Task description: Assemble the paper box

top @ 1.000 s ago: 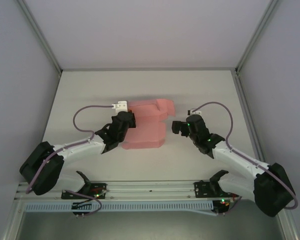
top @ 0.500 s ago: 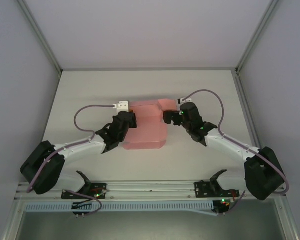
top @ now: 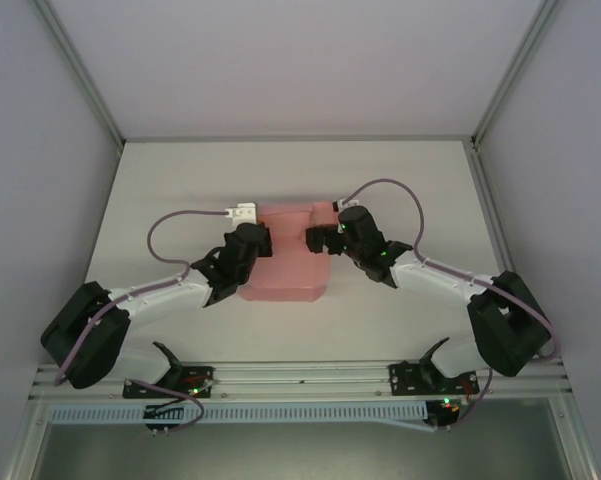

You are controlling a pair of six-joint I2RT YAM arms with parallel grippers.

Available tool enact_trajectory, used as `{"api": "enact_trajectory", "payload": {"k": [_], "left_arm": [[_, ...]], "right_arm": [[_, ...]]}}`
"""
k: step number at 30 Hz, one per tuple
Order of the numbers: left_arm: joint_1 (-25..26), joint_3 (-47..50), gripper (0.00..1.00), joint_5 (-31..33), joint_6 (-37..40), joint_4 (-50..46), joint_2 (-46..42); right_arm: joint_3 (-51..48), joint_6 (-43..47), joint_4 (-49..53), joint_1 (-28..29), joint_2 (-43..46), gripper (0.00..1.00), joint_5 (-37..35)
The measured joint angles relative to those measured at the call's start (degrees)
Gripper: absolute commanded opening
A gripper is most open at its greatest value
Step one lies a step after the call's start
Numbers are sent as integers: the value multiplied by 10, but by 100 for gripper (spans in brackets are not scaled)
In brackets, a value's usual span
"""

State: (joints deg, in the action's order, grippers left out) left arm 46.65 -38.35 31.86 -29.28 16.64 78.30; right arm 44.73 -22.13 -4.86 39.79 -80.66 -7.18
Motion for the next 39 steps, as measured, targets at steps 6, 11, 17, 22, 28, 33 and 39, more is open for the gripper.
{"api": "enact_trajectory", "payload": {"k": [6, 11, 17, 22, 28, 33, 39], "left_arm": [[-12, 5, 0, 1, -4, 0, -9], [-27, 17, 0, 1, -4, 0, -16], [-30, 36, 0, -5, 3, 2, -32], [-30, 46, 0, -23, 14, 9, -48], [-30, 46, 0, -34, 18, 17, -50], [-30, 46, 0, -41, 26, 18, -50], [-30, 46, 0, -43, 26, 18, -50]], "right_arm": [[-2, -4, 52, 3, 74, 100, -37], [-23, -7, 97, -13, 189, 100, -50], [-40, -9, 143, -110, 281, 100, -46], [-37, -1, 144, -222, 246, 95, 23], [-11, 52, 143, -237, 124, 92, 161], [23, 92, 133, -237, 51, 85, 259], [56, 134, 125, -213, 12, 80, 337]]}}
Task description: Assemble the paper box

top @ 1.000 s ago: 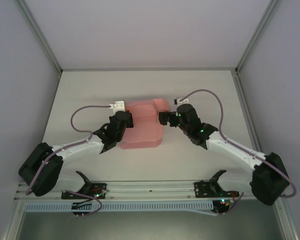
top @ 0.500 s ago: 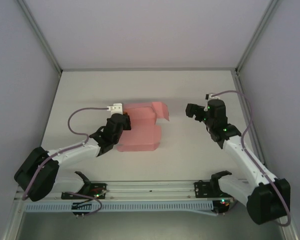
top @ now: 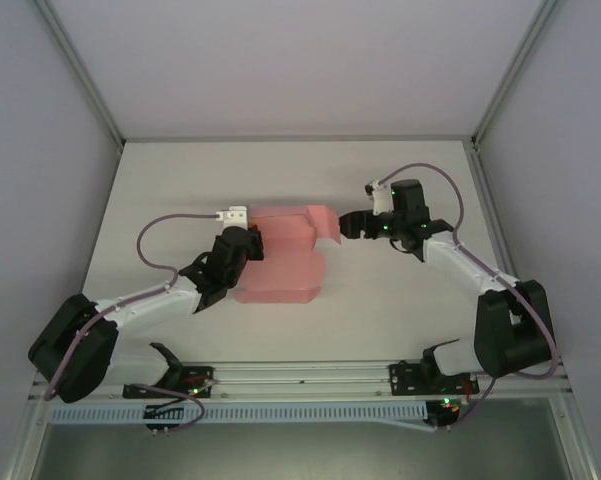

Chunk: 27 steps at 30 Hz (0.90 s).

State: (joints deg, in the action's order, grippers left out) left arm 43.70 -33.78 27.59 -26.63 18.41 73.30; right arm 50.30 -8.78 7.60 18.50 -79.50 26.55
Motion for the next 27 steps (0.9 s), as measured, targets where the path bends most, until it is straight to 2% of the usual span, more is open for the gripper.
{"api": "enact_trajectory", "payload": {"k": [7, 14, 21, 27], "left_arm": [[0, 0, 0, 0, 0, 0, 2], [0, 0, 0, -2, 0, -1, 6], [-9, 0, 0, 9, 0, -6, 6], [-9, 0, 0, 21, 0, -11, 6]], "right_arm": [[2, 37, 0, 53, -2, 78, 55], [12, 38, -6, 97, -31, 77, 71], [36, 31, -20, 124, -60, 76, 40], [35, 16, -24, 129, -56, 77, -23]]}}
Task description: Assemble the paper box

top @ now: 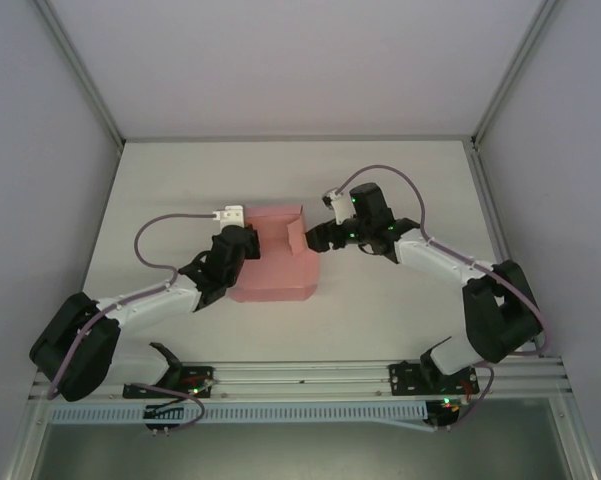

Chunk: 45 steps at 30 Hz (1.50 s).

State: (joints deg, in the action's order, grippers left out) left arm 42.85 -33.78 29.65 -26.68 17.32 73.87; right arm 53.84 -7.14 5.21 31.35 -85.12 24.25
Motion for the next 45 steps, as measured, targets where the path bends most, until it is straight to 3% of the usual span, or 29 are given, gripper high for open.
{"api": "enact_trajectory", "payload": {"k": [5, 11, 18, 23, 30, 40, 42, 45], "left_arm": [[0, 0, 0, 3, -2, -3, -1], [0, 0, 0, 1, -2, -2, -16], [0, 2, 0, -10, 1, 1, -31], [0, 4, 0, -19, 3, 8, -33], [0, 6, 0, -30, 3, 11, -33], [0, 6, 0, -38, 3, 11, -33], [0, 6, 0, -38, 3, 10, -33], [0, 6, 0, -38, 2, 11, -29]], "right_arm": [[-6, -3, 33, -2, 47, 70, -54], [-16, 14, 76, -28, 113, 70, -67], [-22, 57, 79, -59, 122, 71, 38], [5, 86, 84, -58, 75, 71, 131], [42, 98, 84, -42, 25, 71, 151], [70, 87, 70, 12, -1, 59, 34], [70, 79, 60, 31, -3, 59, -20], [70, 54, 39, 66, -8, 46, -132]]}}
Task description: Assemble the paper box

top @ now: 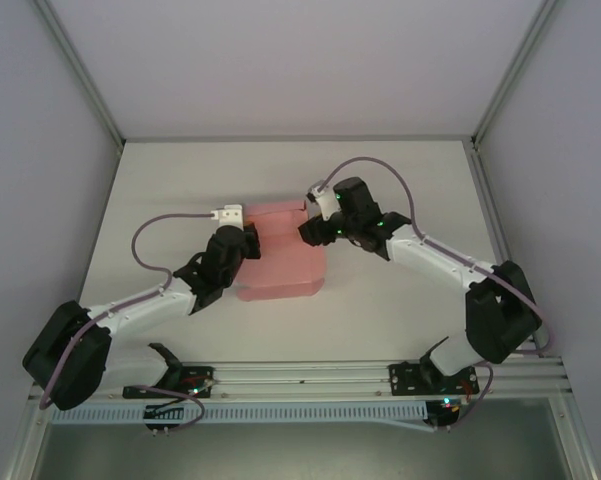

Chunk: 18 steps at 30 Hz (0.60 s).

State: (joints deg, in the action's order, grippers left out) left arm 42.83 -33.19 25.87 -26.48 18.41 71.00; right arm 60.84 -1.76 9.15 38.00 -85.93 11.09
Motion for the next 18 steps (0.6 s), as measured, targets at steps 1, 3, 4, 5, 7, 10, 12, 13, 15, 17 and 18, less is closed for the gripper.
{"api": "enact_trajectory", "payload": {"k": [1, 3, 4, 5, 7, 10, 12, 13, 15, 17, 18], "left_arm": [[0, 0, 0, 0, -1, 0, 3], [0, -1, 0, 0, -5, 0, 12], [0, -2, 0, 0, -6, -1, 17], [0, -4, 0, 3, -9, -3, 22], [3, -12, 0, 6, -15, -10, 30], [11, -34, 0, 21, -33, -37, 44], [12, -49, 0, 32, -49, -54, 52], [13, -60, 0, 40, -59, -66, 56], [16, -82, 0, 53, -78, -93, 65], [19, -103, 0, 61, -96, -121, 74], [19, -110, 0, 62, -103, -132, 76]], "right_arm": [[0, -12, -10, 13, -3, 37, -39], [-5, -35, -39, 38, -12, 21, -115], [-8, -45, -52, 50, -17, 11, -148], [-10, -56, -61, 63, -25, 5, -191], [-10, -73, -72, 76, -41, 0, -258], [9, -96, -64, 95, -68, 0, -346], [36, -108, -45, 108, -90, 0, -402], [52, -115, -31, 114, -101, 0, -429], [78, -124, -10, 122, -121, 0, -473], [90, -128, -1, 128, -133, 0, -506], [89, -128, -1, 130, -134, 0, -518]]}}
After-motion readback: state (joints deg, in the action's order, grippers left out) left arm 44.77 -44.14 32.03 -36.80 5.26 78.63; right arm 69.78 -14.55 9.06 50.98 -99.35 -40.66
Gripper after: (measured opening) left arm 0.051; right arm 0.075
